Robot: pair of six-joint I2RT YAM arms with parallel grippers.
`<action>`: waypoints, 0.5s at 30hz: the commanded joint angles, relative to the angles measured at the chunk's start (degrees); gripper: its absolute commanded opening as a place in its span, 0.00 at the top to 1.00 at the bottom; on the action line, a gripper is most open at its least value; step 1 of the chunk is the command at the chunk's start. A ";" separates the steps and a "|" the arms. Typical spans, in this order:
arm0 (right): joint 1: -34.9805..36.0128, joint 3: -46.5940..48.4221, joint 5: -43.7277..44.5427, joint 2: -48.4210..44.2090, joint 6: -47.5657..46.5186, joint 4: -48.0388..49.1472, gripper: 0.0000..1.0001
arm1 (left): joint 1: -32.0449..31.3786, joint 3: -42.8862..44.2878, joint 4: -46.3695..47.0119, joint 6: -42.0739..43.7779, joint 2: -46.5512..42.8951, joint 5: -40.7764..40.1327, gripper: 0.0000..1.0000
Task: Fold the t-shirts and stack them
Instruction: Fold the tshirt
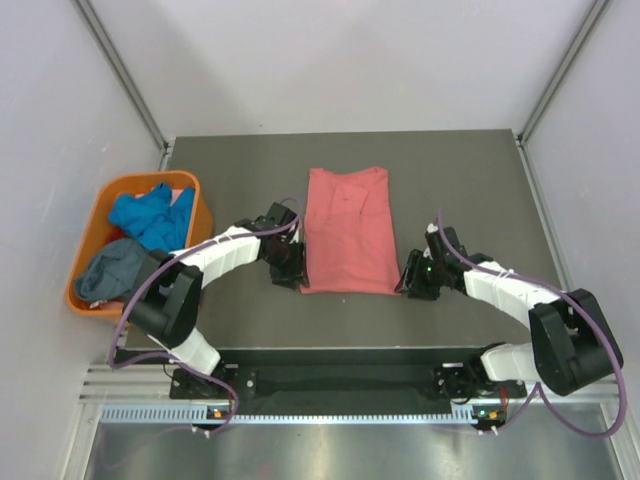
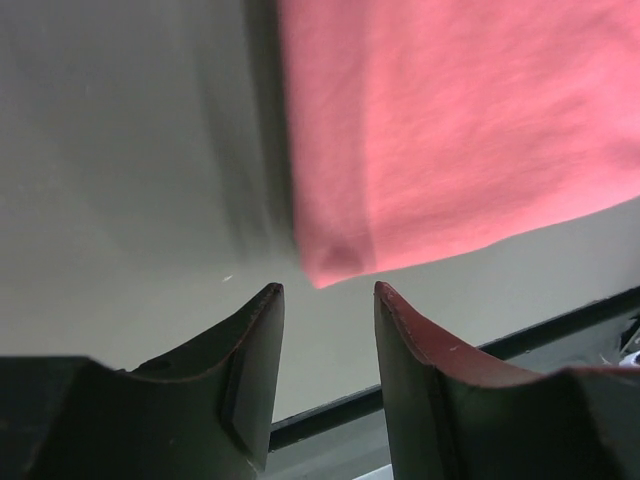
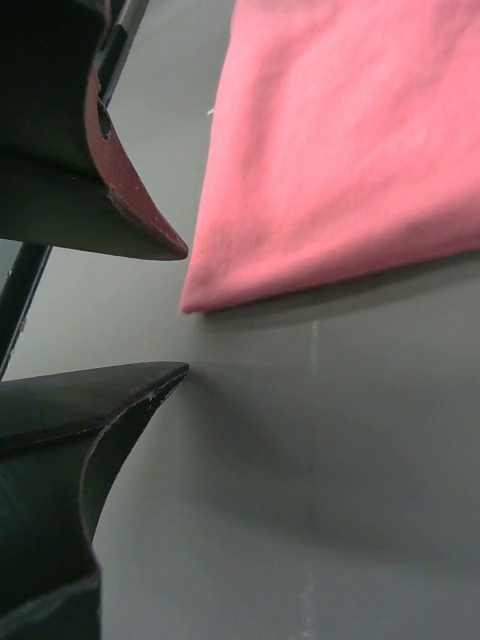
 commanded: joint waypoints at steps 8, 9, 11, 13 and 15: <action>-0.34 -5.19 -0.67 -2.34 4.83 8.23 0.55 | -0.18 -8.79 8.32 -5.70 -3.23 0.91 0.54; -0.42 -5.28 -0.41 -2.25 4.83 8.32 0.55 | -0.18 -9.32 9.64 -6.05 -3.32 1.44 0.54; -0.34 -5.46 -0.23 -2.17 5.00 8.41 0.55 | -0.18 -10.12 10.52 -7.11 -3.50 2.06 0.55; -0.42 -5.72 -0.14 -2.25 5.09 8.67 0.57 | -0.18 -10.38 11.23 -7.55 -3.23 2.50 0.57; -0.34 -6.07 0.03 -2.08 5.53 9.11 0.58 | -0.18 -10.38 11.32 -7.64 -2.71 2.07 0.58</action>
